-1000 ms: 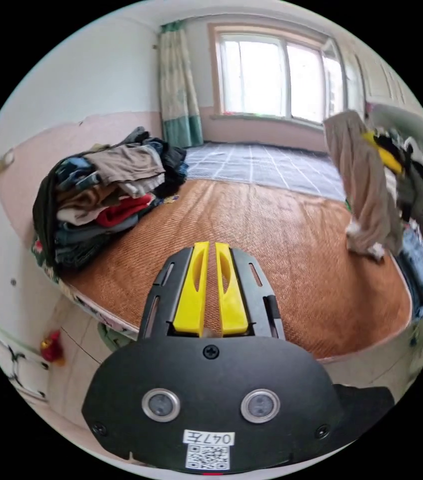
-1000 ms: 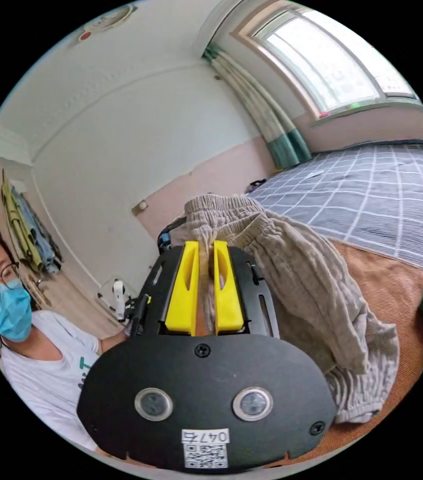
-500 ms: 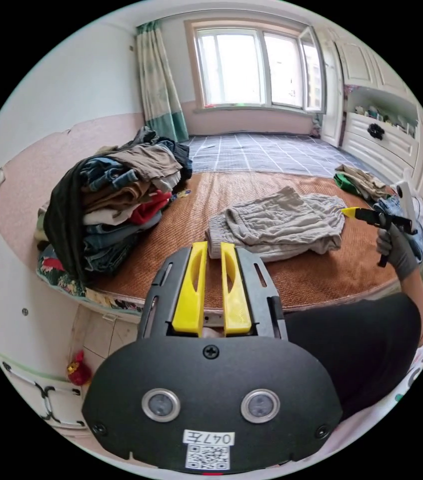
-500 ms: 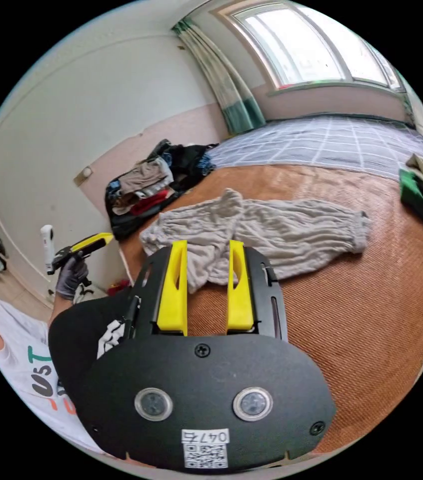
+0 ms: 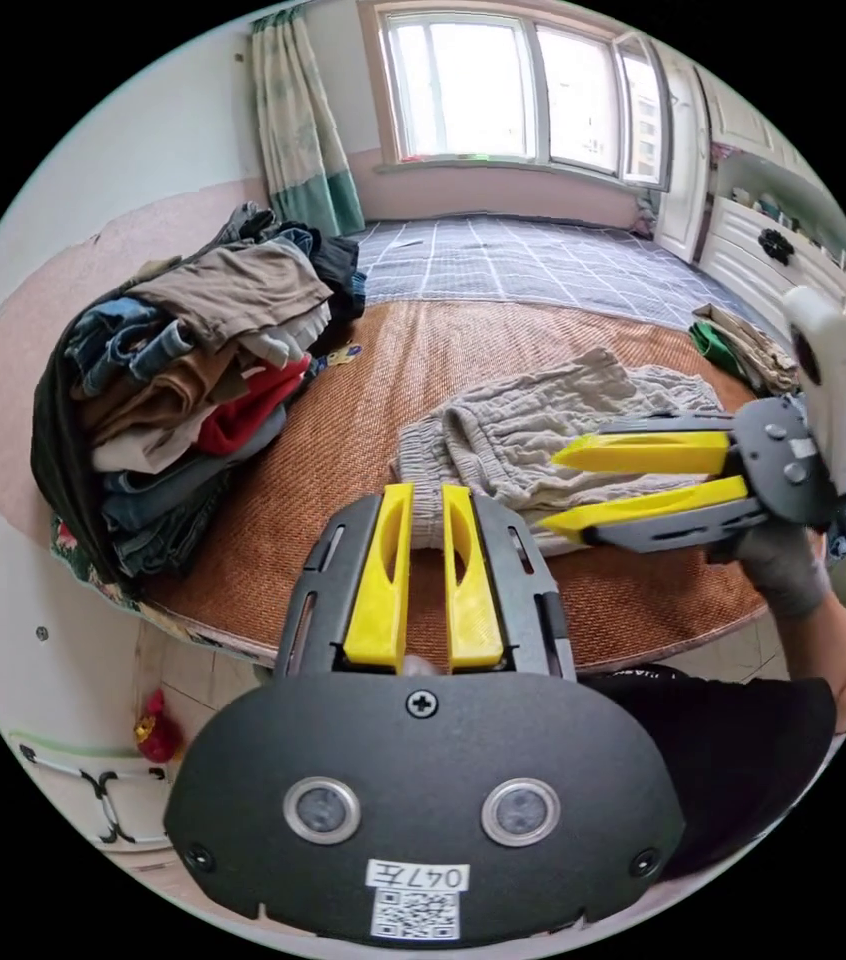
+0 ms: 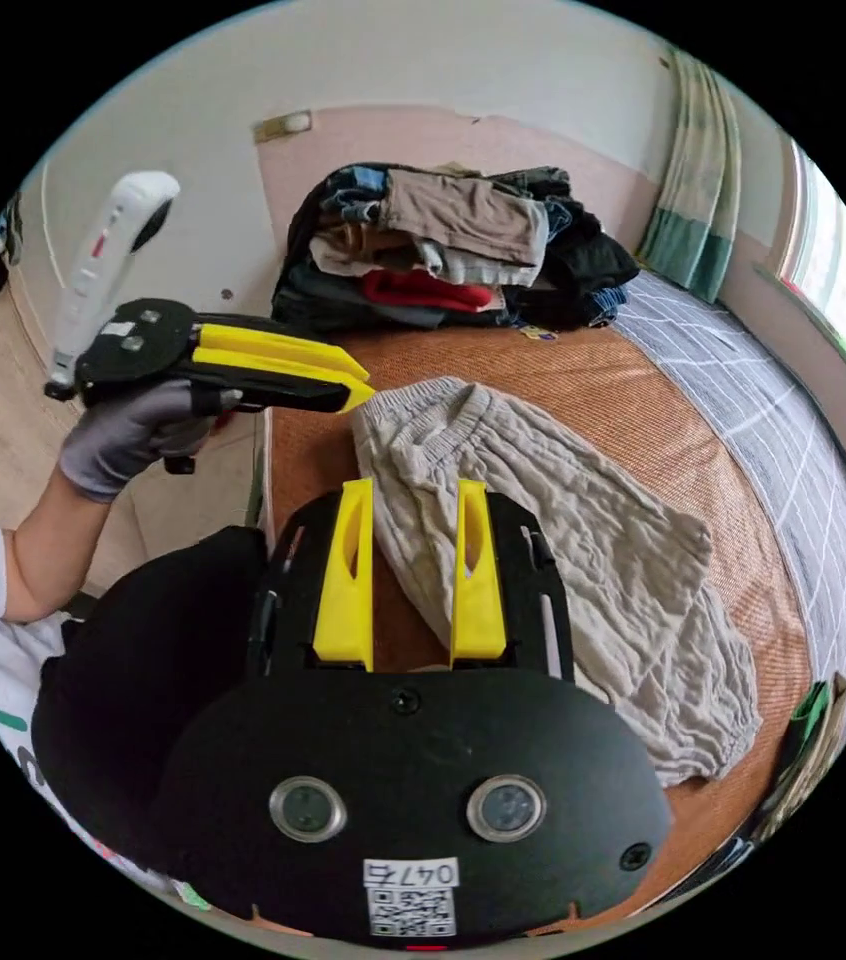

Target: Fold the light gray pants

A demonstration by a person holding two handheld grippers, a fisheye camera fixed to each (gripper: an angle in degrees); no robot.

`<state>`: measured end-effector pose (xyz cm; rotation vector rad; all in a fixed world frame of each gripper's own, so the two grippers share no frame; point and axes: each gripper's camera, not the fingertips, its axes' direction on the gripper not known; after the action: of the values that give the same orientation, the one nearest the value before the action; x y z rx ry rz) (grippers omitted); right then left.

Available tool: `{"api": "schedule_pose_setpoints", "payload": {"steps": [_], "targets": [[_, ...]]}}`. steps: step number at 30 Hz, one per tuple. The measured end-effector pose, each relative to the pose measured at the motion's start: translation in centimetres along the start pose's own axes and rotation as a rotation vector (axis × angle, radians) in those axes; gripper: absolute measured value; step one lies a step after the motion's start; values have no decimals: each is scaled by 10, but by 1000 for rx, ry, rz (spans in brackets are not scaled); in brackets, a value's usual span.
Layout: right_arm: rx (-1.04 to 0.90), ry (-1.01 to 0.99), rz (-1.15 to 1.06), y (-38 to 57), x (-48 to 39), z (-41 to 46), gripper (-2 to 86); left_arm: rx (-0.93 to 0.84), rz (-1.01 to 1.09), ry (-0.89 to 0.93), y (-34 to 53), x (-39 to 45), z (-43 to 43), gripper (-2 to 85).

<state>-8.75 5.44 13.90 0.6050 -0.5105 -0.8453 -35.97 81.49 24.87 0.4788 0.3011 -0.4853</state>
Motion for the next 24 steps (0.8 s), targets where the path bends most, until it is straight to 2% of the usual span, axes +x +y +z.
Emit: {"api": "schedule_pose_setpoints", "payload": {"steps": [2, 4, 6, 8, 10, 12, 14, 17, 19, 22, 24], "targets": [[-27, 27, -27, -6, 3, 18, 28, 11, -11, 17, 12, -4, 14, 52], [31, -21, 6, 0, 19, 4, 4, -1, 5, 4, 20, -5, 27, 54], [162, -30, 122, 20, 51, -31, -6, -10, 13, -28, 28, -7, 40, 56], [325, -30, 364, 72, 114, -79, -10, 0, -13, -15, 37, -16, 53, 60], [380, -10, 552, 125, 162, -101, -10, 16, -55, 43, 41, -26, 62, 65], [347, 41, 726, 177, 198, -108, -7, 26, -92, 90, 42, -32, 75, 75], [224, 142, 914, 235, 229, -102, 14, 4, -113, 87, 41, -30, 96, 96], [222, 174, 1042, 287, 247, -99, 58, -36, -117, 62, 37, -21, 121, 126], [241, 137, 1062, 301, 254, -91, 62, -53, -123, 60, 33, -14, 139, 132], [141, 83, 1041, 297, 263, -60, 60, -115, -100, 90, 24, 6, 179, 125], [148, 54, 1026, 292, 261, -48, 46, -127, -71, 75, 20, 21, 194, 114]]}}
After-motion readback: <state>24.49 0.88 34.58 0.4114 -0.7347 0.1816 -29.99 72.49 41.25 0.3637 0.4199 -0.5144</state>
